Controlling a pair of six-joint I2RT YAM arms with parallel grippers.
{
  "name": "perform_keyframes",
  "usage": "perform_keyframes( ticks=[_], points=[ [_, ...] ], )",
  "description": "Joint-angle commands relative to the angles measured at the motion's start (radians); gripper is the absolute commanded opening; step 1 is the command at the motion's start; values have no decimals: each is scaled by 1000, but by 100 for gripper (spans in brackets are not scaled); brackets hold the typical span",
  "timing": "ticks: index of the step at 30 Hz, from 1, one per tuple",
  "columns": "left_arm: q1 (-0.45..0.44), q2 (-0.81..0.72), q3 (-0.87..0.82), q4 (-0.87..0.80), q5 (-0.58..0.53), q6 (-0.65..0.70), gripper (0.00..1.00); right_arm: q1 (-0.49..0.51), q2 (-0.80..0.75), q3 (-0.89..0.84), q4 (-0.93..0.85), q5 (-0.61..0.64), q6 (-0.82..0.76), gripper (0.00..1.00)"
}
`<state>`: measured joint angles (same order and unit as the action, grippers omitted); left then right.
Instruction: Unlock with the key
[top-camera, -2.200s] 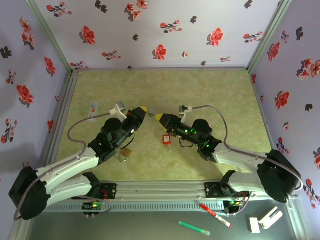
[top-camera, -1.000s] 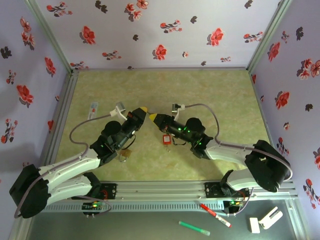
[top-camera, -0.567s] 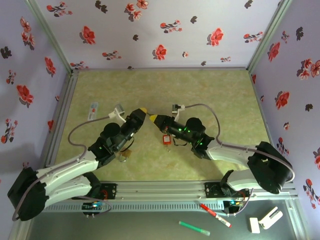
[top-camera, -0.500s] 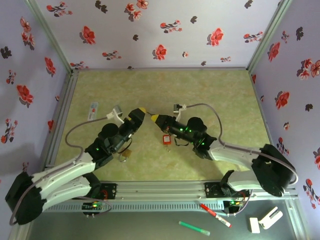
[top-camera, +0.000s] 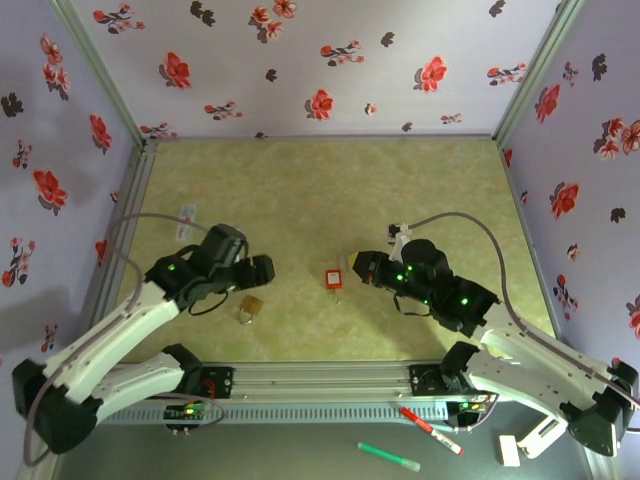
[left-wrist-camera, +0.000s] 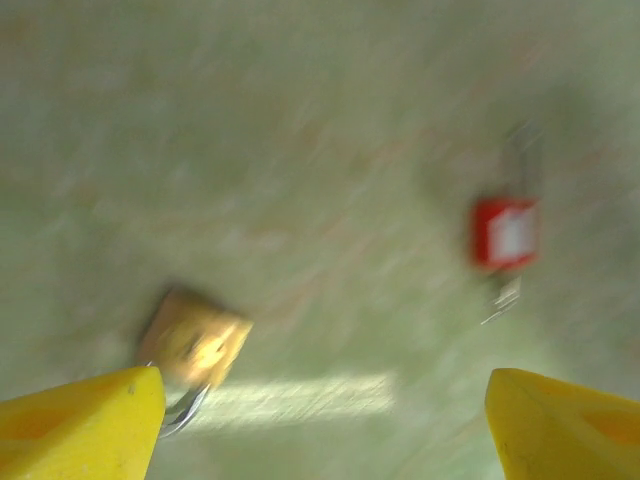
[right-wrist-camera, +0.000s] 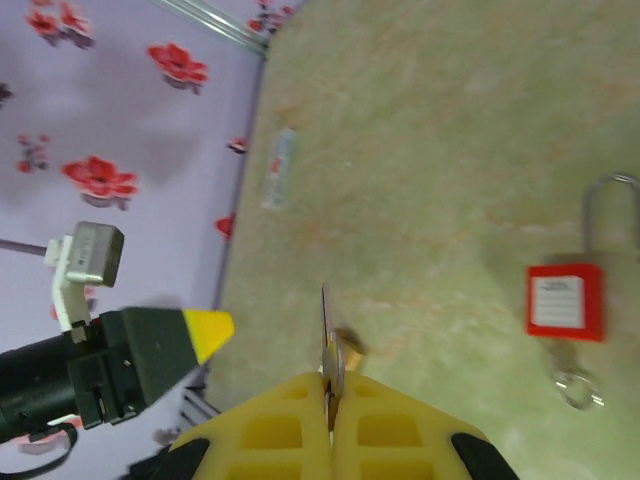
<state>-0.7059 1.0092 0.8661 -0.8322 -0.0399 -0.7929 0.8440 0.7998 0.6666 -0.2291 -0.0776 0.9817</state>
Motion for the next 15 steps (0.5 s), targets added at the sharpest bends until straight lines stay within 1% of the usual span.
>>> perform_keyframes(
  ticks=[1,4,7,15],
  points=[
    [-5,90,30,-200,52,127,84,-8,11,42,-99,23,-45,0],
    [-19,177,11,-183,39,143,84,-10,28,49,-93,9,-47,0],
    [-26,259,-9,-157,7,155,82,-9,34,44,-85,1,-49,0],
    [-35,399,-36,-77,-24,212,79,-15,22,30,-93,-6,-54,0]
  ],
)
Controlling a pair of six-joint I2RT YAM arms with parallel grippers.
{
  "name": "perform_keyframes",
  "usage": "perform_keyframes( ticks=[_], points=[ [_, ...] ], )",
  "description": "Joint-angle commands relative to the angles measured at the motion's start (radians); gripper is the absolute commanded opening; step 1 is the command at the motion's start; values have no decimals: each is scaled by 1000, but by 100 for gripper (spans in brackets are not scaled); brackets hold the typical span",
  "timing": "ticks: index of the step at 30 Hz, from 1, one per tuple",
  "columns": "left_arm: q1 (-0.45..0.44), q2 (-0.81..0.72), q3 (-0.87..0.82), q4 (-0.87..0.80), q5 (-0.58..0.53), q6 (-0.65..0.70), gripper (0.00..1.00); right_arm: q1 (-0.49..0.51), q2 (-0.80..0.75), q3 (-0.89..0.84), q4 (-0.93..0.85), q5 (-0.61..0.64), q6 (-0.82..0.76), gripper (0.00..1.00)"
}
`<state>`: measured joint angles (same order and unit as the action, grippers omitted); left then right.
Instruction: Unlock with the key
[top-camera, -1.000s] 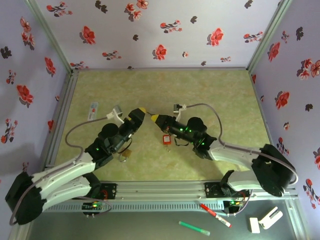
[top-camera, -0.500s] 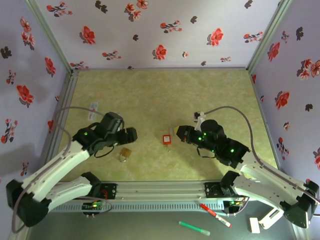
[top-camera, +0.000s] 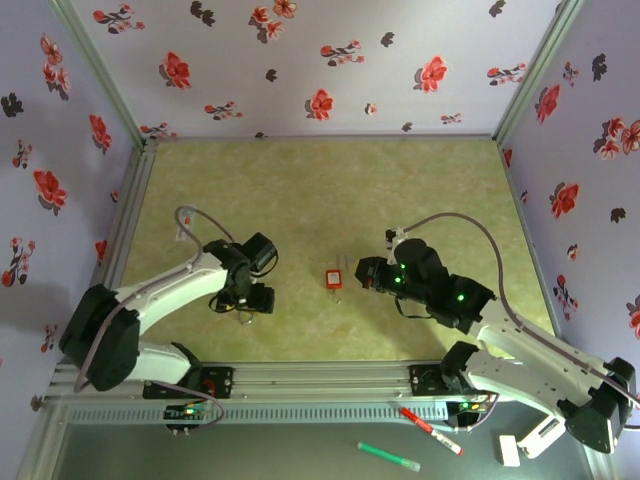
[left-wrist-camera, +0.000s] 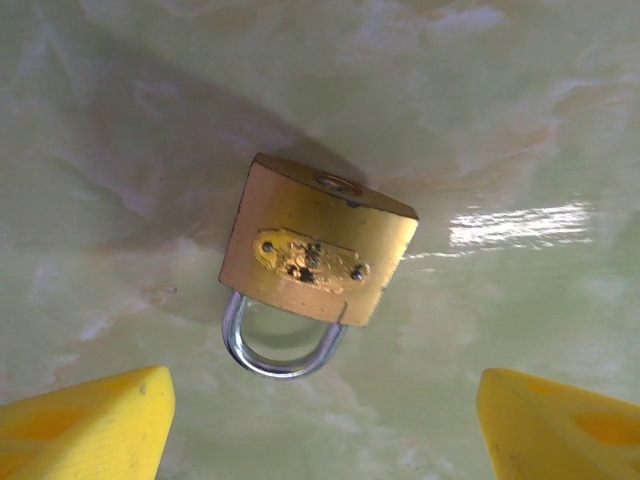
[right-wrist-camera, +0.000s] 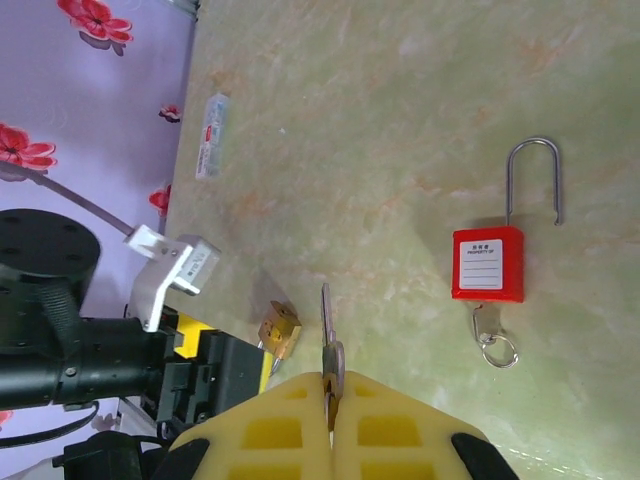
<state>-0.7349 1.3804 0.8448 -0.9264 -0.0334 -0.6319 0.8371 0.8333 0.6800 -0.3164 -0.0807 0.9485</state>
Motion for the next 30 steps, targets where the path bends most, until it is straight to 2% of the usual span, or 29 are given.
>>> perform_keyframes(
  ticks=[1,12,30],
  points=[
    [-4,46,-15,39,-30,62,78,-9,-13,13,-3,-5,-20,0],
    [21,167,-7,108,-57,138,74,-16,-21,2,10,-17,-17,0],
    [66,194,-26,130,-12,143,62,-17,-35,-18,13,-13,-4,0]
  ],
)
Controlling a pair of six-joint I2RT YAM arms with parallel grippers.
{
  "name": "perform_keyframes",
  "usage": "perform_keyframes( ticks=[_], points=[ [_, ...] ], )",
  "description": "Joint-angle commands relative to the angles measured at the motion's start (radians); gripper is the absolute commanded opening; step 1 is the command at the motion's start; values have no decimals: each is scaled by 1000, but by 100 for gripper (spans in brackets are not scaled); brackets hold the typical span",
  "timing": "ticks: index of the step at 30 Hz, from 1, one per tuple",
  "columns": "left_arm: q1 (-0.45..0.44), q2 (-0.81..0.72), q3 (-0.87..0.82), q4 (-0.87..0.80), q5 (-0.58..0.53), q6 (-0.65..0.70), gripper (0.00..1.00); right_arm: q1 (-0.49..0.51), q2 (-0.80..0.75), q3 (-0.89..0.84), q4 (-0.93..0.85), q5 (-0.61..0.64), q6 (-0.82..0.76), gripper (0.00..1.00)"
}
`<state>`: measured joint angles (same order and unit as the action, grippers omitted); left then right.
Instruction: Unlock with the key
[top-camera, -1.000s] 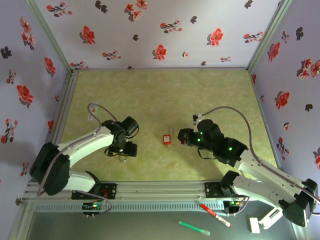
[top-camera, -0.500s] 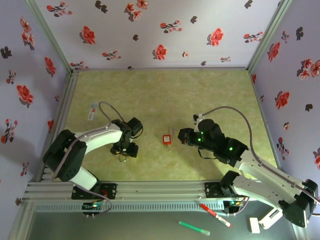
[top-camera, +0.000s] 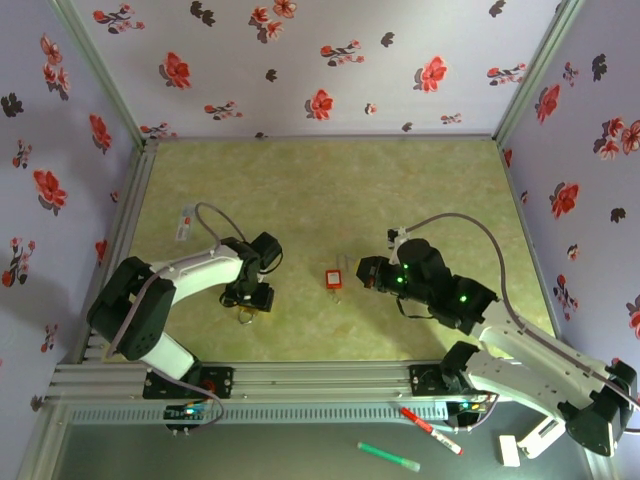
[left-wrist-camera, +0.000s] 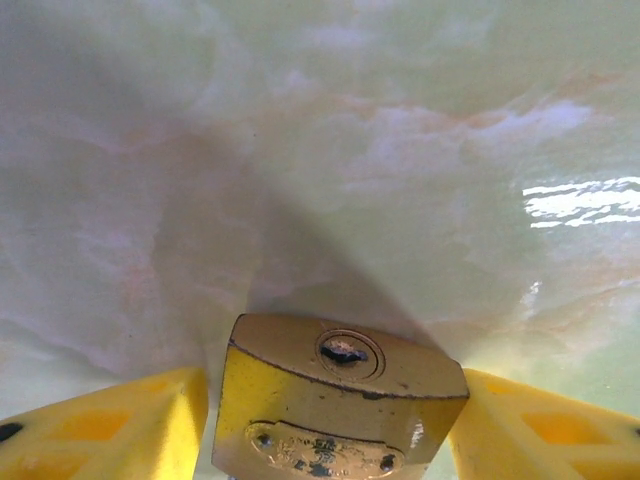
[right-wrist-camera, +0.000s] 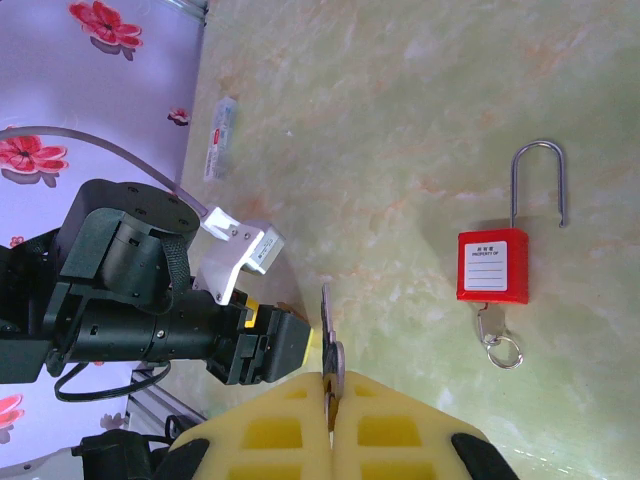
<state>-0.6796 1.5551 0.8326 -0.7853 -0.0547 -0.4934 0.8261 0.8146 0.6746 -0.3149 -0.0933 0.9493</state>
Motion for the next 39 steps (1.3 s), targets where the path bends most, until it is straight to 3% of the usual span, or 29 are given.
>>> perform_keyframes(
  ticks=[1,11,19,22,27,33,39],
  points=[
    [10,23,-13,-11,17,6,61,-6,-16,-13,12,-3,-3,0],
    [10,32,-42,16,97,-5,48,-20,-37,-15,-20,-3,-17,0],
    [-44,-78,-2,78,152,72,34,-84,-47,6,-112,-24,-54,0],
    [-125,-142,65,114,118,188,32,-130,-40,27,-144,-86,-95,0],
    [-241,-249,145,174,79,512,31,-148,-8,95,-200,-224,-210,0],
    [-296,-380,99,287,190,940,25,-144,-5,105,-205,-348,-236,0],
    [-303,-395,132,306,197,1113,23,-95,-5,104,-179,-389,-237,0]
  ],
)
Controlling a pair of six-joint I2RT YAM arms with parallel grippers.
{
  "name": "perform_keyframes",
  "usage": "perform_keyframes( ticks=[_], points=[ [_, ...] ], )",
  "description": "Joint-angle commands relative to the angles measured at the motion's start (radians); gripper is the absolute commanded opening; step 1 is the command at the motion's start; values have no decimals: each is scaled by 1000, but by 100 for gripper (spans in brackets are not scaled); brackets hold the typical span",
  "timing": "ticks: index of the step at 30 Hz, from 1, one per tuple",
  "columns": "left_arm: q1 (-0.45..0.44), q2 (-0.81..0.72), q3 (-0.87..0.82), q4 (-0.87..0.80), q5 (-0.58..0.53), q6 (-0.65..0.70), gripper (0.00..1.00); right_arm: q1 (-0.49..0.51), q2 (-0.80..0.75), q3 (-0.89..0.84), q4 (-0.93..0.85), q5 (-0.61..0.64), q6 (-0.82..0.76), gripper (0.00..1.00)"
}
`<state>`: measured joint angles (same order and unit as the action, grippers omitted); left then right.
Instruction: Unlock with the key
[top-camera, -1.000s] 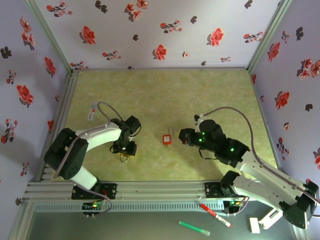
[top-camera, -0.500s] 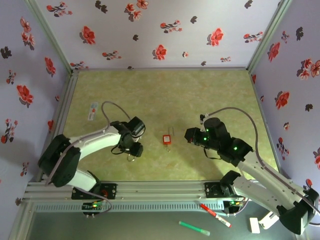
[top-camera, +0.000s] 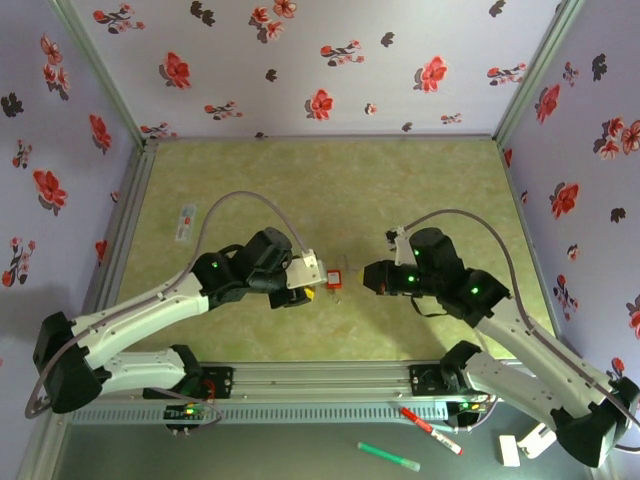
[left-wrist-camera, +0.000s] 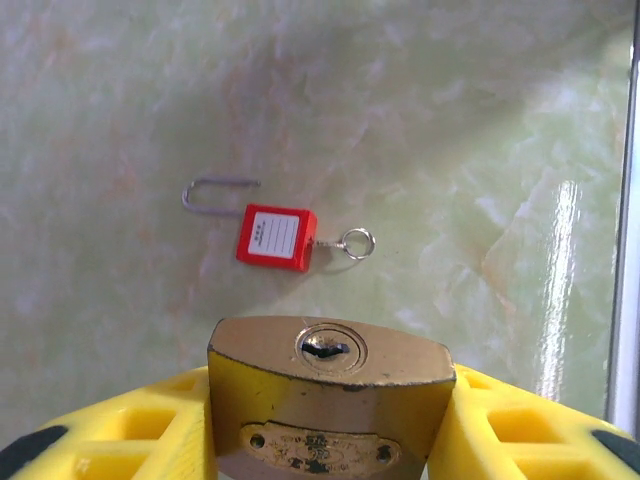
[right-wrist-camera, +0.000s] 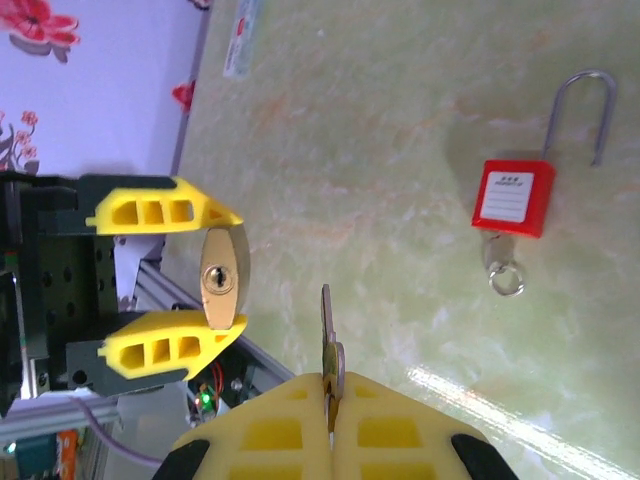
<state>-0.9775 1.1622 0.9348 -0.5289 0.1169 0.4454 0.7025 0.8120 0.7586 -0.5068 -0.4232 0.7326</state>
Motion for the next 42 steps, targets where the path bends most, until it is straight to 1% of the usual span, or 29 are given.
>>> perform_keyframes(
  ticks=[1,4,6,12,19,27,42],
  points=[
    [-9,-4,32,58,24,188,22,46,2,16,40,-68,-13,0],
    [-31,-16,23,93,22,235,20,92,18,22,68,-62,-12,0],
    [-41,-16,24,105,20,243,20,108,31,25,75,-55,-12,0],
    [-54,-11,37,119,24,210,19,141,59,2,166,-58,24,0],
    [-59,2,53,107,34,175,18,166,85,-5,222,-52,36,0],
    [-59,8,61,110,36,154,17,174,102,-13,205,-45,27,0],
    [-59,19,64,98,52,128,16,173,74,3,108,36,-17,0]
  ],
)
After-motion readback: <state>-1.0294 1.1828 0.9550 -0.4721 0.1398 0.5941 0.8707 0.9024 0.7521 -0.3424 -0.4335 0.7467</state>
